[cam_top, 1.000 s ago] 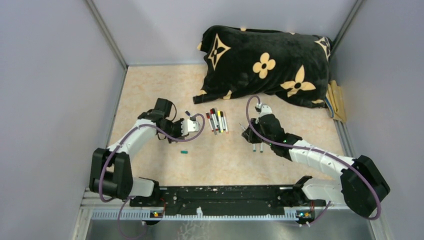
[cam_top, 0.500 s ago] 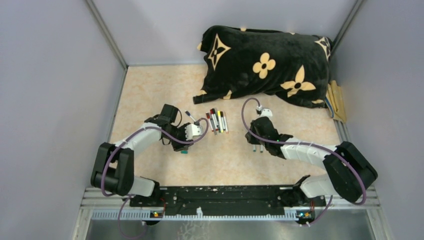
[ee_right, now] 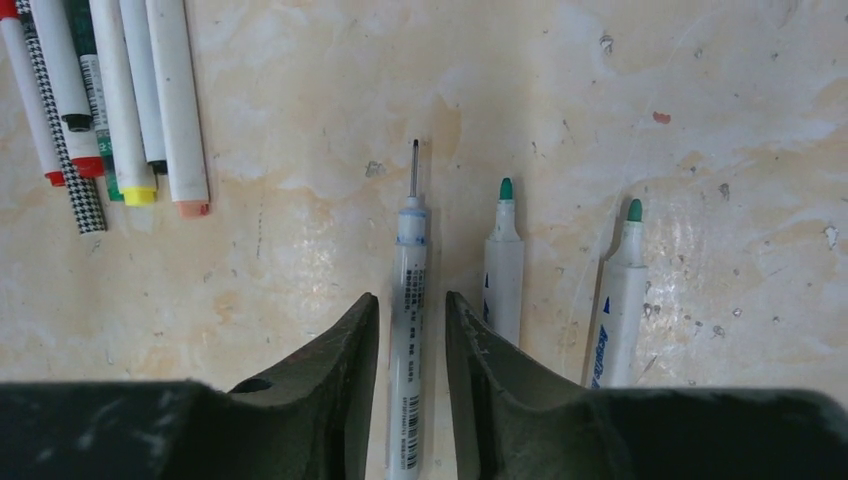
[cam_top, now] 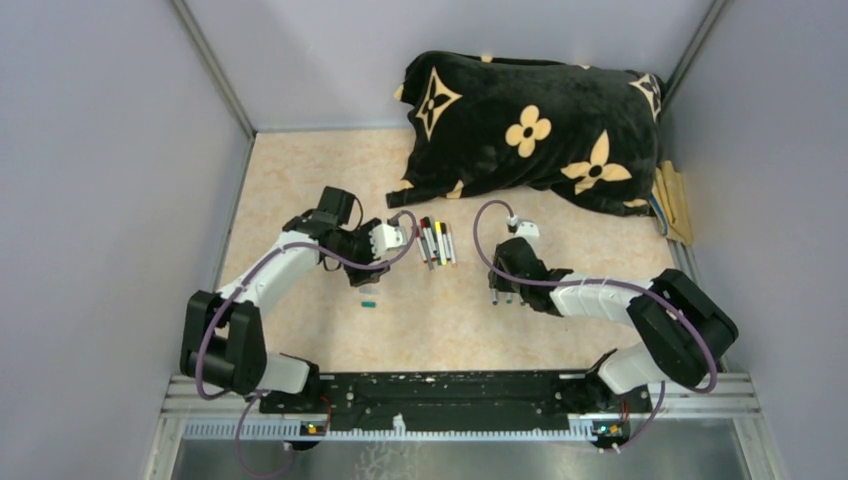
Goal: Open the pen caps
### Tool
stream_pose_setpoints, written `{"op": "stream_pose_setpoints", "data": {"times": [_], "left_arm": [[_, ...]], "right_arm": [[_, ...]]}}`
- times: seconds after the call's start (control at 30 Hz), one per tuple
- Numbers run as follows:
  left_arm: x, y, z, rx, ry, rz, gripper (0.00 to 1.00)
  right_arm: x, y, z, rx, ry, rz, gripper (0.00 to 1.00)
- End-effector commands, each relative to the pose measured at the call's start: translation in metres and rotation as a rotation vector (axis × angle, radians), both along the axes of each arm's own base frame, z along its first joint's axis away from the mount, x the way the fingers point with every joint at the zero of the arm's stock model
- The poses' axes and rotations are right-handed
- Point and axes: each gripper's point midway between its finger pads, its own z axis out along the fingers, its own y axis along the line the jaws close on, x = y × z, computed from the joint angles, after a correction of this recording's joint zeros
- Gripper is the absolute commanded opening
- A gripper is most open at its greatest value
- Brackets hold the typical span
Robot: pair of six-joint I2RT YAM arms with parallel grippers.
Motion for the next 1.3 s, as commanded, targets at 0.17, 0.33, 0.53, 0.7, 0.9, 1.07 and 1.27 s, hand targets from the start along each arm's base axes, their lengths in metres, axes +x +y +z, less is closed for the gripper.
{"op": "stream_pose_setpoints", "data": {"times": [0.17,0.33,0.53,0.7,0.9,1.07,1.27], "left_arm": [[0.010,-0.010,0.067,-0.079,-0.040,0.062,0.82],[0.021,0.001,0.086,-0.103,-0.092,0.114,0.96],[0.047,0.027,0.114,-0.117,-0.140,0.261,0.99],[0.071,0.063,0.145,-0.110,-0.192,0.410,0.99],[0.076,0.093,0.164,-0.156,-0.229,0.512,0.99],[0.069,0.096,0.157,-0.164,-0.193,0.538,0.99],[0.061,0.088,0.150,-0.193,-0.135,0.525,0.99]], "right_arm": [[0.012,-0.007,0.019,-0.058,-0.061,-0.037,0.10],[0.013,-0.010,0.033,-0.079,-0.089,-0.023,0.20],[0.022,-0.002,0.075,-0.042,-0.161,0.000,0.38],[0.040,0.028,0.107,0.018,-0.229,0.089,0.42],[0.066,0.078,0.095,0.030,-0.181,0.217,0.31],[0.079,0.098,0.072,0.021,-0.135,0.253,0.26],[0.085,0.109,0.050,0.005,-0.097,0.273,0.25]]}}
